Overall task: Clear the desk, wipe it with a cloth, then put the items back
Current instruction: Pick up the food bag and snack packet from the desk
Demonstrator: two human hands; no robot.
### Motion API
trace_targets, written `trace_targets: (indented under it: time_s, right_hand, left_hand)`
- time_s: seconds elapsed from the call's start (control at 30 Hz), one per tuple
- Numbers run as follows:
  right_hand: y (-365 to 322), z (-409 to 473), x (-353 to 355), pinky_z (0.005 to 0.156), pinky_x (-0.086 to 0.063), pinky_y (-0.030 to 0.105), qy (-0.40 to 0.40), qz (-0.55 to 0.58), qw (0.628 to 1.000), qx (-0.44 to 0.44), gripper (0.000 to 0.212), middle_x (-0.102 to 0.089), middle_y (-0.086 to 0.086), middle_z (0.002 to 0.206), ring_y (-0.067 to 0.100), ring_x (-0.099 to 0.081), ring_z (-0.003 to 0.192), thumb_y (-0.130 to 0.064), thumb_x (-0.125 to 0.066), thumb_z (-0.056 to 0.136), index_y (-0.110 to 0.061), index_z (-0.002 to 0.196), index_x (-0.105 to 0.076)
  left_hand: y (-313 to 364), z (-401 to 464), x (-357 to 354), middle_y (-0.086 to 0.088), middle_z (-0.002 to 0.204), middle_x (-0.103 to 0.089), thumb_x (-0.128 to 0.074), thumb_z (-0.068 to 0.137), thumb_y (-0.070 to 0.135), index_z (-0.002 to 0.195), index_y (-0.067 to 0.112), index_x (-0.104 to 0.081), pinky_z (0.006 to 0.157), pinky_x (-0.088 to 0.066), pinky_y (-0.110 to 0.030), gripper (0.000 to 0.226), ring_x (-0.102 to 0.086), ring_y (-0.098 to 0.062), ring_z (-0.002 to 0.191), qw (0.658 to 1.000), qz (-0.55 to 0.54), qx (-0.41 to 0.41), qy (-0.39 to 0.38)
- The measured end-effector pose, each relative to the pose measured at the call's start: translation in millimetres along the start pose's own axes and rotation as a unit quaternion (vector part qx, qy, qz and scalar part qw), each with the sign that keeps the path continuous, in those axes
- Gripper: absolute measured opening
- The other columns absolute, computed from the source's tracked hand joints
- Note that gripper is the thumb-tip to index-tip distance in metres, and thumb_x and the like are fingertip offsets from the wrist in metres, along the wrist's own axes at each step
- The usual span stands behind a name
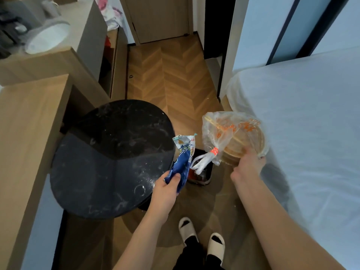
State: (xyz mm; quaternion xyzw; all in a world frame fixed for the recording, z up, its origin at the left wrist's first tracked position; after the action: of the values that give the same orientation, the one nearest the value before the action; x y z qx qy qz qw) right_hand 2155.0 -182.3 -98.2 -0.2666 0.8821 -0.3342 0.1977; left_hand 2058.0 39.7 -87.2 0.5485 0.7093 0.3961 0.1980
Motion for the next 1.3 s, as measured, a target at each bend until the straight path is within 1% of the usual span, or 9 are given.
trace_targets:
  time_s: [0.13, 0.23, 0.33, 0.47, 0.63, 0.87, 1.03, 1.17, 1.3]
  right_hand:
    - [-12.5, 37.0, -8.2, 0.098, -0.053, 0.047, 0.011, 0.005, 1.0, -0.006, 0.039, -0.06, -0.004, 0.12, 0.021, -0.063, 0.108, -0.019, -0.061, 0.093, -0.034, 0.124, -0.043]
    - [-20.7, 65.8, -13.0, 0.095, -0.055, 0.046, 0.007, -0.001, 1.0, 0.001, 0.042, -0.064, -0.003, 0.118, 0.02, -0.066, 0.104, -0.02, -0.063, 0.092, -0.03, 0.13, -0.049]
    - [-21.5, 102.9, -20.4, 0.093, -0.055, 0.051, 0.01, -0.03, 0.999, 0.005, 0.05, -0.067, 0.002, 0.115, 0.027, -0.068, 0.104, -0.018, -0.068, 0.084, -0.027, 0.13, -0.052]
    - [-7.0, 155.3, -25.6, 0.093, -0.056, 0.044, 0.016, -0.051, 0.999, 0.005, 0.033, -0.065, -0.002, 0.106, 0.024, -0.066, 0.103, -0.01, -0.066, 0.087, -0.033, 0.106, -0.052]
    - [58.3, 238.4, -38.6, 0.095, -0.054, 0.039, 0.009, -0.095, 0.995, -0.005, 0.032, -0.065, 0.0, 0.116, 0.02, -0.065, 0.105, -0.014, -0.058, 0.094, -0.027, 0.123, -0.054]
    - [195.3, 382.5, -47.6, 0.096, -0.051, 0.035, -0.09, -0.118, 0.989, -0.009, 0.027, -0.067, -0.003, 0.116, 0.017, -0.065, 0.107, -0.023, -0.064, 0.091, -0.033, 0.115, -0.056]
    - [274.3, 490.6, -58.0, 0.09, -0.056, 0.034, -0.145, -0.103, 0.983, 0.052, 0.052, -0.071, 0.001, 0.116, 0.017, -0.069, 0.104, -0.031, -0.069, 0.079, -0.021, 0.129, -0.06]
    - [294.1, 544.9, -88.3, 0.084, -0.06, 0.039, -0.192, -0.071, 0.977, 0.053, 0.061, -0.073, 0.001, 0.111, 0.02, -0.072, 0.098, -0.031, -0.071, 0.07, -0.023, 0.129, -0.062]
    - [293.7, 548.4, -112.0, 0.087, -0.058, 0.05, -0.22, -0.053, 0.972, 0.07, 0.041, -0.076, 0.004, 0.103, 0.024, -0.074, 0.092, -0.023, -0.068, 0.077, -0.017, 0.117, -0.069]
  left_hand:
    - [-5.2, 40.7, -30.0, -0.002, 0.107, -0.07, -0.055, 0.104, 0.024, 0.11, 0.025, -0.062, 0.097, -0.055, -0.045, 0.009, -0.066, -0.021, 0.103, 0.995, -0.044, 0.085, -0.023]
    - [-6.1, 75.5, -58.6, -0.007, 0.114, -0.07, -0.055, 0.104, 0.024, 0.121, 0.021, -0.06, 0.096, -0.055, -0.049, 0.018, -0.067, -0.024, 0.105, 0.988, -0.077, 0.121, -0.062]
    - [-4.4, 107.2, -78.9, -0.01, 0.118, -0.069, -0.056, 0.103, 0.022, 0.129, 0.018, -0.059, 0.094, -0.056, -0.05, 0.027, -0.068, -0.026, 0.105, 0.984, -0.11, 0.123, -0.06]
    - [-15.4, 135.9, -92.2, -0.007, 0.12, -0.067, -0.054, 0.103, 0.02, 0.129, 0.019, -0.057, 0.099, -0.054, -0.048, 0.027, -0.066, -0.022, 0.106, 0.988, -0.093, 0.12, -0.022]
    - [-63.5, 198.1, -98.0, -0.006, 0.118, -0.069, -0.053, 0.103, 0.019, 0.127, 0.022, -0.059, 0.095, -0.055, -0.045, 0.025, -0.067, -0.022, 0.106, 0.989, -0.078, 0.11, 0.053]
    - [-180.5, 338.9, -128.2, -0.006, 0.115, -0.068, -0.053, 0.102, 0.013, 0.117, 0.021, -0.061, 0.091, -0.057, -0.045, 0.018, -0.069, -0.016, 0.096, 0.991, -0.091, 0.032, 0.097]
    - [-250.4, 450.8, -151.7, 0.015, 0.094, -0.075, -0.055, 0.101, 0.026, 0.097, 0.039, -0.069, 0.092, -0.057, -0.045, 0.019, -0.07, -0.012, 0.097, 0.99, 0.047, -0.106, 0.077]
    - [-271.7, 510.8, -155.0, 0.006, 0.095, -0.072, -0.051, 0.102, 0.034, 0.102, 0.028, -0.066, 0.088, -0.054, -0.04, 0.016, -0.068, -0.02, 0.096, 0.93, 0.325, -0.171, 0.023]
    - [-272.1, 530.2, -151.1, -0.005, 0.084, -0.07, -0.05, 0.101, 0.031, 0.096, 0.018, -0.066, 0.077, -0.058, -0.049, 0.022, -0.068, -0.023, 0.078, 0.897, 0.409, -0.167, -0.01]
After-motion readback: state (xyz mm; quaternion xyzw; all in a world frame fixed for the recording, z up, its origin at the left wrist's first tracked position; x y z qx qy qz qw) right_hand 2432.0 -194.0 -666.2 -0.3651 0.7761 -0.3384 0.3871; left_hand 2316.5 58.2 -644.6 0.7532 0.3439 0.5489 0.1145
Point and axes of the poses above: each hand's wrist, its own z-axis towards the middle knuckle, its own x-axis out of the back of the hand, y = z × x, the point moved 5 cm from there along z, towards the middle knuckle
